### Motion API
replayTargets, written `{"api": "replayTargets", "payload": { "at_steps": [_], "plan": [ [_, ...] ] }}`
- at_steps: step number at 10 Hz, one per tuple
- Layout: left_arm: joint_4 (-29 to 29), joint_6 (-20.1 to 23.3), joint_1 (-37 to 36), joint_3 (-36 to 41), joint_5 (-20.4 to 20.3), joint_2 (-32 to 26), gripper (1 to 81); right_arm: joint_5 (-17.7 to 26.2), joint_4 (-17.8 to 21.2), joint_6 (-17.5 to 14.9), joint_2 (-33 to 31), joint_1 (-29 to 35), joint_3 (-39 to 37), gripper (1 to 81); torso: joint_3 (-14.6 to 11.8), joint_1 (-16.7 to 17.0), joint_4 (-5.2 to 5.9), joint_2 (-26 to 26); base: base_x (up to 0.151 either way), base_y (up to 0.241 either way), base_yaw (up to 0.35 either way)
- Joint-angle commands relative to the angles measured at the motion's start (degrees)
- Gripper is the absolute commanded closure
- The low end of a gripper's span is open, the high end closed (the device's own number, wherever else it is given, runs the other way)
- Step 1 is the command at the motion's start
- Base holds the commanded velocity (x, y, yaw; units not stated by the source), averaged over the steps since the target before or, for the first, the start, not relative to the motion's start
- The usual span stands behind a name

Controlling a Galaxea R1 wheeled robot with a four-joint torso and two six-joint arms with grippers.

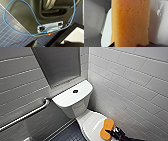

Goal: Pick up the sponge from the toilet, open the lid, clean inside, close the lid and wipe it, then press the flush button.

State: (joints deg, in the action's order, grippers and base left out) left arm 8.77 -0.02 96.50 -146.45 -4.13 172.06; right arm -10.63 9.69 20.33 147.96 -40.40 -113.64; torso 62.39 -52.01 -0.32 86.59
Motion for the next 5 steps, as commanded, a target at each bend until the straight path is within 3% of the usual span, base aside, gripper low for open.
{"api": "replayTargets", "payload": {
  "at_steps": [1, 5],
  "plan": [
    [0.4, 0.4, 3.0, 0.5, 5.3, 0.4, 1.0, 3.4, 0.2, -0.1, -3.4, 4.5, 5.1, 1.0, 0.0, 0.0, 0.0, 0.0, 0.0, 0.0, 0.0],
    [0.4, 1.1, 2.8, 0.5, 5.1, 0.9, 1.0, 3.3, 0.2, -0.1, -7.9, 5.2, 9.7, 1.0, 0.0, 0.0, 0.0, 0.0, 0.0, 0.0, 0.0]
  ]
}}
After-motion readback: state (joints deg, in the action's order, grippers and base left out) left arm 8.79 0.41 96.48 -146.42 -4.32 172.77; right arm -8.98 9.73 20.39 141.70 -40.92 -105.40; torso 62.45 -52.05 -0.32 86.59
